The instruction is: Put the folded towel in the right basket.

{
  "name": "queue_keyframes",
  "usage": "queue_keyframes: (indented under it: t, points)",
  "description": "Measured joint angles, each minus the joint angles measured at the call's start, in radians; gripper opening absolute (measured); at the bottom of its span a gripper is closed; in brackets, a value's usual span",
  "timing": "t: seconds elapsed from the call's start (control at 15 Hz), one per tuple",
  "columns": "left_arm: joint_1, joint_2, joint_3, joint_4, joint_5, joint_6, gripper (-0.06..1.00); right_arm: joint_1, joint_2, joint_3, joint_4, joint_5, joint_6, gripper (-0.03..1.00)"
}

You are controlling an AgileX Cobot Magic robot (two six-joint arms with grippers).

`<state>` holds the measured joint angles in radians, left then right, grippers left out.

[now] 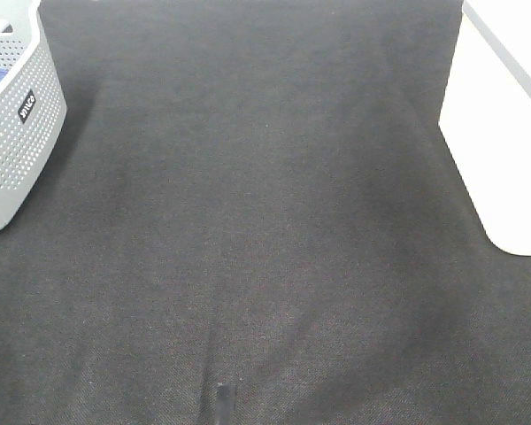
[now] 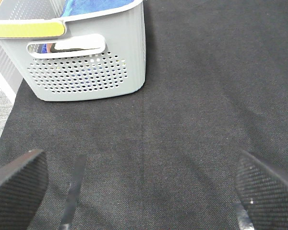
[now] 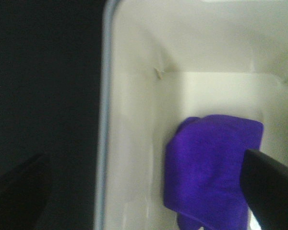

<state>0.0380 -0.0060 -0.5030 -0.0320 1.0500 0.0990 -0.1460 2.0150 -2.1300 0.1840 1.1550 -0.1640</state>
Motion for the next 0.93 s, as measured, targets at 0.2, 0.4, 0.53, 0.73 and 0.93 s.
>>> queue_keyframes:
  t: [0.2, 0.4, 0.53, 0.73, 0.93]
  points:
    - [0.0, 0.0, 0.0, 0.001, 0.0, 0.0, 0.99, 0.107, -0.108, 0.016, -0.097, 0.052, 0.08, 0.98]
    - [0.0, 0.0, 0.0, 0.001, 0.0, 0.0, 0.99, 0.108, -0.272, 0.18, -0.133, 0.052, 0.101, 0.98]
    - [0.0, 0.0, 0.0, 0.001, 0.0, 0.0, 0.99, 0.108, -0.559, 0.47, -0.133, 0.049, 0.1, 0.98]
    - [0.0, 0.0, 0.0, 0.001, 0.0, 0.0, 0.99, 0.108, -0.964, 0.827, -0.111, 0.004, 0.07, 0.98]
    - [0.0, 0.0, 0.0, 0.002, 0.0, 0.0, 0.99, 0.108, -1.344, 1.089, -0.105, -0.003, 0.018, 0.98]
